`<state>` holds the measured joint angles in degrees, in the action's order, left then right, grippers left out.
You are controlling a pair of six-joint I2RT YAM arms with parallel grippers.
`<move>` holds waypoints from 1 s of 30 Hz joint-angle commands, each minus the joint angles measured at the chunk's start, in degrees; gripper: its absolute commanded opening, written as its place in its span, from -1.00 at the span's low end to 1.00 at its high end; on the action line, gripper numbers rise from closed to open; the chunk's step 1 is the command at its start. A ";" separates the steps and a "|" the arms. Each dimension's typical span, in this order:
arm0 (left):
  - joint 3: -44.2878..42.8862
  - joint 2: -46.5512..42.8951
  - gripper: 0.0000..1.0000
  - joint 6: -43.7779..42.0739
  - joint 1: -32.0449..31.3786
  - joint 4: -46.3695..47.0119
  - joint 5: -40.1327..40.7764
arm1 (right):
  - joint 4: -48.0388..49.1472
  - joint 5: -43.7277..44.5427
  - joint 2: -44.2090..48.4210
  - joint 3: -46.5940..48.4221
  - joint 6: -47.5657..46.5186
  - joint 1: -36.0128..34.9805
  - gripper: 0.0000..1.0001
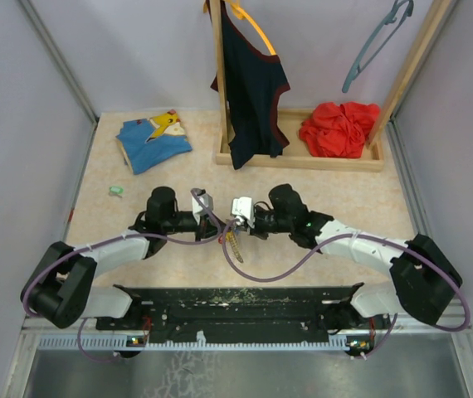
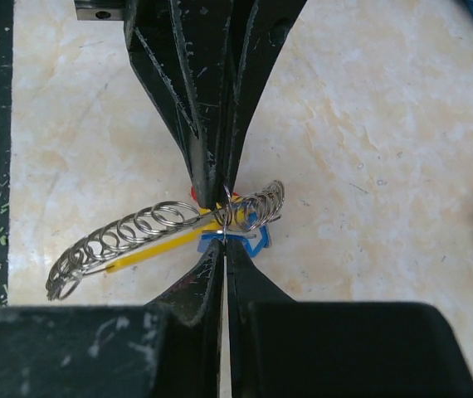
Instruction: Put the keys on the keyring
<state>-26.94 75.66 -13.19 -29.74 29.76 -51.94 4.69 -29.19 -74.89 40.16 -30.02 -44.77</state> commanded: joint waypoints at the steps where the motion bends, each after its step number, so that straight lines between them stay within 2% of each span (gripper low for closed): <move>1: 0.93 -0.49 -1.00 3.98 0.12 7.92 0.53 | 0.98 4.60 0.71 1.31 -2.10 -2.56 -1.00; 4: 1.58 -1.21 -1.00 5.86 0.28 9.32 2.45 | 1.14 8.01 0.89 0.60 -3.07 -3.70 -1.00; 14: 7.26 -1.01 -1.00 15.25 1.59 25.98 6.52 | 4.99 13.62 1.00 -2.18 -4.21 -5.19 -1.00; 19: 10.01 -1.28 -1.00 17.93 2.72 32.02 7.66 | 7.26 13.80 3.13 -4.96 -3.30 -5.17 -1.00; 23: 10.43 0.75 -1.00 18.87 2.84 36.08 5.43 | 9.28 11.58 2.98 -5.49 -2.08 -5.17 -1.00; 26: 11.68 2.37 -1.00 18.78 2.99 40.61 3.80 | 9.77 11.06 3.80 -5.53 -1.36 -5.07 -0.78; 30: 11.99 2.55 -1.00 16.33 3.02 40.74 1.72 | 10.66 6.48 6.86 -6.45 0.52 -2.78 -0.49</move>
<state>-15.38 78.13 4.47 -27.18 63.57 -47.37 13.58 -18.28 -72.51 34.48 -31.97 -49.54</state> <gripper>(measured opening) 0.005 0.223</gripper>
